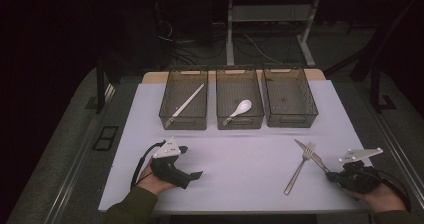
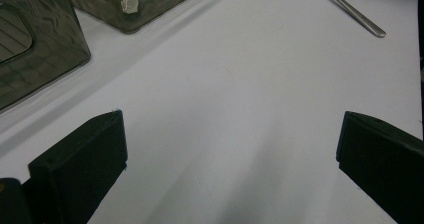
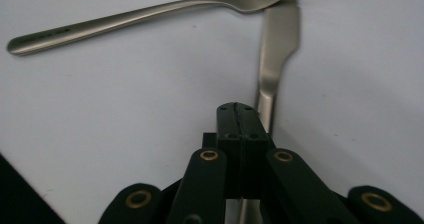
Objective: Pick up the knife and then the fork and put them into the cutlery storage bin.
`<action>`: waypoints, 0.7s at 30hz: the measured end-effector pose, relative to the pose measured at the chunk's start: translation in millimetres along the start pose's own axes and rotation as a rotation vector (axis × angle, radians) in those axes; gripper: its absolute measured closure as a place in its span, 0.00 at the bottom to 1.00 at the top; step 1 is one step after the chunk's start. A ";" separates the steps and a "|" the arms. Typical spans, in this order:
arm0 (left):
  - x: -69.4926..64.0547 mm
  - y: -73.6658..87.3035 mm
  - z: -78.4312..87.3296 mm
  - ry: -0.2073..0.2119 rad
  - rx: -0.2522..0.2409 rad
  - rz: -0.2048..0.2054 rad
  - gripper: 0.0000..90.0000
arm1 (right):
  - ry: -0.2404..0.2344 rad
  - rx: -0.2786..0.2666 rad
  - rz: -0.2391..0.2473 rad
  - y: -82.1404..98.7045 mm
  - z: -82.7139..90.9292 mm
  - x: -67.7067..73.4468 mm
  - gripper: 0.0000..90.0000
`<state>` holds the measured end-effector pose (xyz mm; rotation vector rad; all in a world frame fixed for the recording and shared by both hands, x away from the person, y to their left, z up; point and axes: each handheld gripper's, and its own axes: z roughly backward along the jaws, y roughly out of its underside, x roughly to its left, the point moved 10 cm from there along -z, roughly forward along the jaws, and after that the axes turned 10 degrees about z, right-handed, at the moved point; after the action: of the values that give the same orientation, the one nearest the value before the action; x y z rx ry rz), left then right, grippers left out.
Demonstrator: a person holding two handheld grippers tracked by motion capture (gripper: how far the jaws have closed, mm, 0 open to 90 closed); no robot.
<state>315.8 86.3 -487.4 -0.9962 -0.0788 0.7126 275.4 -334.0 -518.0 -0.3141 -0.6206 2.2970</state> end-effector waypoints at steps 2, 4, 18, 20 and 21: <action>-0.2 0.0 -0.2 0.000 0.000 -0.001 0.00 | 0.013 0.001 -0.003 1.1 0.6 -5.0 1.00; -0.2 0.0 -0.2 0.001 0.000 -0.002 0.00 | 0.019 0.002 -0.005 1.9 0.4 -8.0 1.00; -0.4 -0.1 0.0 0.002 0.001 -0.004 0.00 | 0.014 -0.008 0.014 -1.1 3.6 -9.7 0.99; -0.3 -0.2 0.0 0.001 0.001 -0.004 0.00 | 0.011 -0.013 0.018 -3.5 6.8 -10.6 0.92; -0.3 -0.1 -0.1 0.001 0.001 -0.004 0.00 | 0.009 -0.010 0.022 -4.1 8.1 -11.8 0.88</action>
<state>315.6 86.0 -487.3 -0.9947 -0.0799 0.7083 283.0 -342.5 -508.4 -0.3374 -0.6277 2.3130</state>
